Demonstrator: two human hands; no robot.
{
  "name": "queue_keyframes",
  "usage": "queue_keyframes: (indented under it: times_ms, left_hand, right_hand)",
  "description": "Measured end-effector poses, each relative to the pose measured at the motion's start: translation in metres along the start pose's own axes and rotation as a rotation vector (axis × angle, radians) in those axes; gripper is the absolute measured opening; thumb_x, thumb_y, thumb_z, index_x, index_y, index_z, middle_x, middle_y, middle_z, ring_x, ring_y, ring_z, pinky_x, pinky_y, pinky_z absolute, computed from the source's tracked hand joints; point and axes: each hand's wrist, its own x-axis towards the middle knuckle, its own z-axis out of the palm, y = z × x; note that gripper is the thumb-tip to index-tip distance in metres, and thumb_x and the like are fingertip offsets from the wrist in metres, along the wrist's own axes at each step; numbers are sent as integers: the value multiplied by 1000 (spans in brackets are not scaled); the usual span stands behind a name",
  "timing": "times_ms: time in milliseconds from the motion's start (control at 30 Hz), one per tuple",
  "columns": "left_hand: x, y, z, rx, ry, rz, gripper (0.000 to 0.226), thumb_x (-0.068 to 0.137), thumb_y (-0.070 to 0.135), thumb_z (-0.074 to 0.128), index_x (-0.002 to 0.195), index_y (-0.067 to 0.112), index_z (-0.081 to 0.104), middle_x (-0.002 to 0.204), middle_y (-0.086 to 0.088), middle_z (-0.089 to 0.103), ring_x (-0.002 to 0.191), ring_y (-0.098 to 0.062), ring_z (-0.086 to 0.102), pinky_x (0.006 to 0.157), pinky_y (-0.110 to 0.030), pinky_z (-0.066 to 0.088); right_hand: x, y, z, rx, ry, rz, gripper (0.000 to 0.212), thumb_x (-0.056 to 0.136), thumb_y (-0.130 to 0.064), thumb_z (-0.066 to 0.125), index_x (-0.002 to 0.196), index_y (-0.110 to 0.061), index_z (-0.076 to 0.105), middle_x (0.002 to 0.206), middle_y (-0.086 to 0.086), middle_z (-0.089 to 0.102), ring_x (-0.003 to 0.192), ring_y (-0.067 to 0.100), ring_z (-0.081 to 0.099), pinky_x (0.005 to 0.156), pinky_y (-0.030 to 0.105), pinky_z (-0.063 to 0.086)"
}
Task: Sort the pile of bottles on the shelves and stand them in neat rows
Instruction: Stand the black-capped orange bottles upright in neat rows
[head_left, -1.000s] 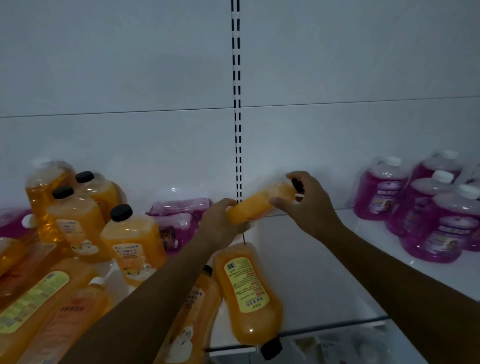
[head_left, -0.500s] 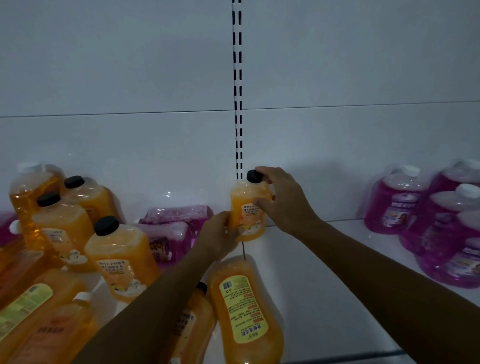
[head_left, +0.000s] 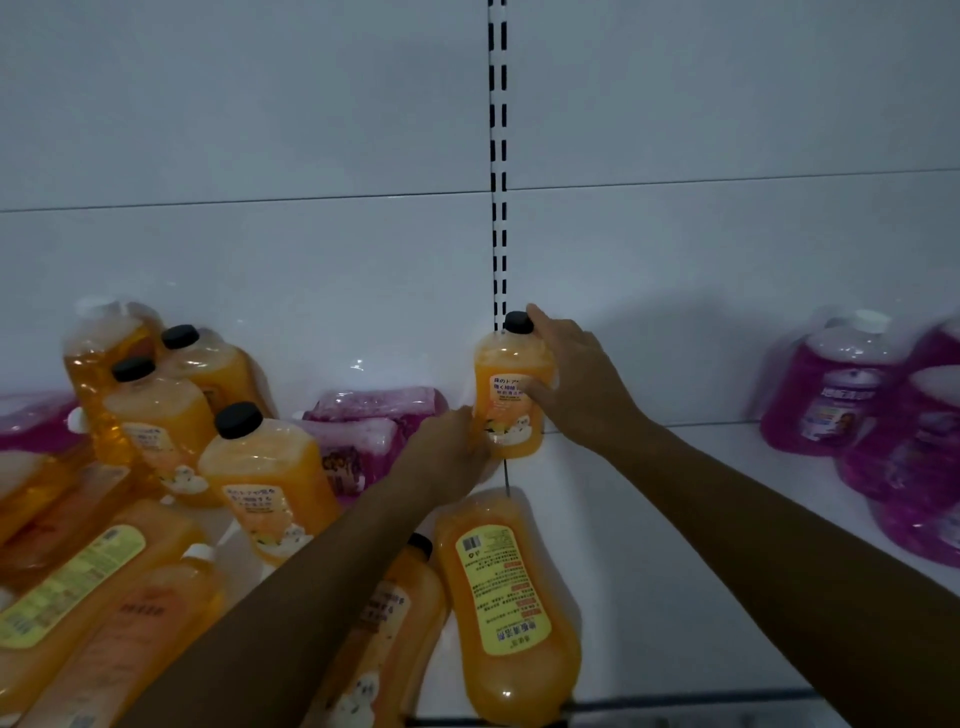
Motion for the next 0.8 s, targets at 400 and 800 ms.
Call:
queue_keyframes:
  times_ms: [400, 800]
  left_hand:
    - [-68, -2, -29, 8, -210, 87, 50, 94, 44, 52, 141, 33, 40, 133, 2, 54, 109, -12, 57, 84, -24, 49]
    - [-82, -4, -19, -13, -282, 100, 45, 99, 36, 44, 143, 23, 42, 125, 1, 62, 108, -14, 62, 84, -27, 54]
  right_hand:
    - [-85, 1, -5, -102, -393, -295, 67, 88, -25, 67, 146, -31, 34, 153, -6, 34, 139, 14, 32, 111, 38, 35]
    - [-120, 4, 10, -171, -611, -352, 83, 90, -39, 63, 151, -41, 6, 160, -8, 8, 140, 17, 30, 104, 32, 42]
